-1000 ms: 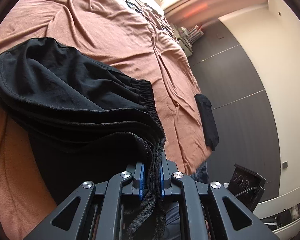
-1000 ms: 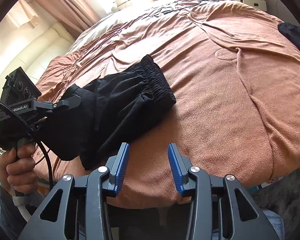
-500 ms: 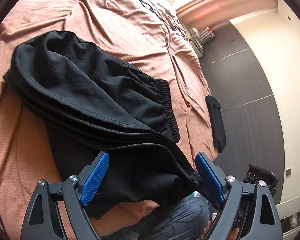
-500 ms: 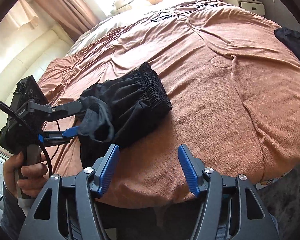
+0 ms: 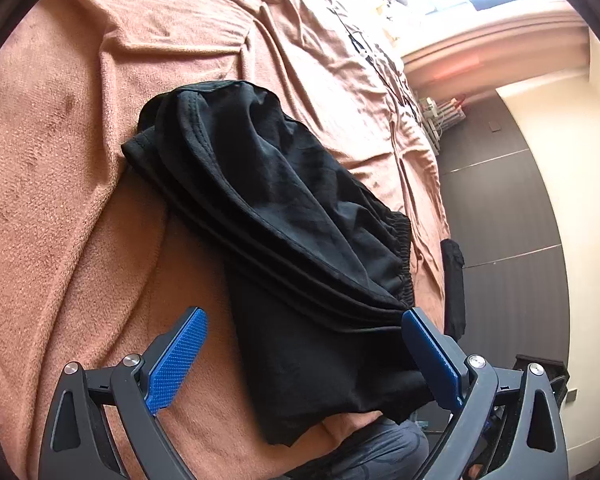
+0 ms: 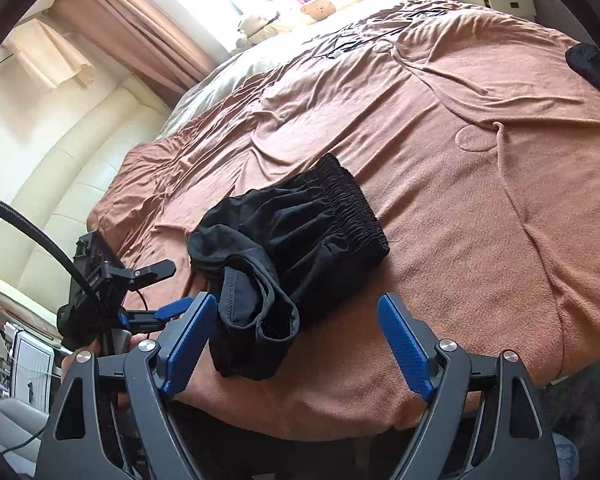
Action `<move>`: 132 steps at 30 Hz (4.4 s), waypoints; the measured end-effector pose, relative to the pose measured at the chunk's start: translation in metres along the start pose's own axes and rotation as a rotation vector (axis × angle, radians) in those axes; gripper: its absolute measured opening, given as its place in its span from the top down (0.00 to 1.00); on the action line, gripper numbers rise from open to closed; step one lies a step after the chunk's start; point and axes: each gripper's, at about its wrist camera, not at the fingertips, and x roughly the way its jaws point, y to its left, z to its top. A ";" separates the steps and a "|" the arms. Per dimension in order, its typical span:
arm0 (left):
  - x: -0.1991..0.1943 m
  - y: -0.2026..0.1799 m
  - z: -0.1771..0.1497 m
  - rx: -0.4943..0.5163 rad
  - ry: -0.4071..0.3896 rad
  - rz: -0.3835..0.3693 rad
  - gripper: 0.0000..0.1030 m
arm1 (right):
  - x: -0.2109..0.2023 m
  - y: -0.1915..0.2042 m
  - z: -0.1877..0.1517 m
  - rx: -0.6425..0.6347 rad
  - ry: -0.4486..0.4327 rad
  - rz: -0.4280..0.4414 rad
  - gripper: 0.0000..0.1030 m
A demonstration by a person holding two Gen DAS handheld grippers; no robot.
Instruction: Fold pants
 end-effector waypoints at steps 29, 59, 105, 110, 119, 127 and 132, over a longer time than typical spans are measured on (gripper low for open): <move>0.000 -0.013 0.065 0.052 -0.134 0.093 0.86 | 0.086 0.028 0.017 -0.090 0.184 -0.066 0.84; 0.099 -0.148 0.093 0.327 0.009 0.131 0.83 | 0.034 -0.033 -0.007 0.011 0.094 0.026 0.94; 0.036 -0.013 -0.033 -0.006 0.005 0.031 0.43 | 0.052 -0.043 0.047 -0.071 0.100 -0.017 0.38; 0.038 -0.014 -0.042 -0.017 0.010 0.020 0.43 | 0.076 -0.047 0.054 -0.079 0.153 -0.078 0.38; 0.048 -0.019 -0.069 -0.025 0.048 -0.009 0.46 | 0.074 -0.050 0.035 -0.071 0.206 -0.030 0.88; 0.040 -0.014 -0.077 -0.035 0.064 -0.010 0.82 | 0.069 -0.050 0.026 -0.061 0.216 -0.006 0.90; 0.034 -0.015 -0.072 -0.024 0.086 0.001 0.79 | 0.069 -0.048 0.029 -0.065 0.225 -0.034 0.90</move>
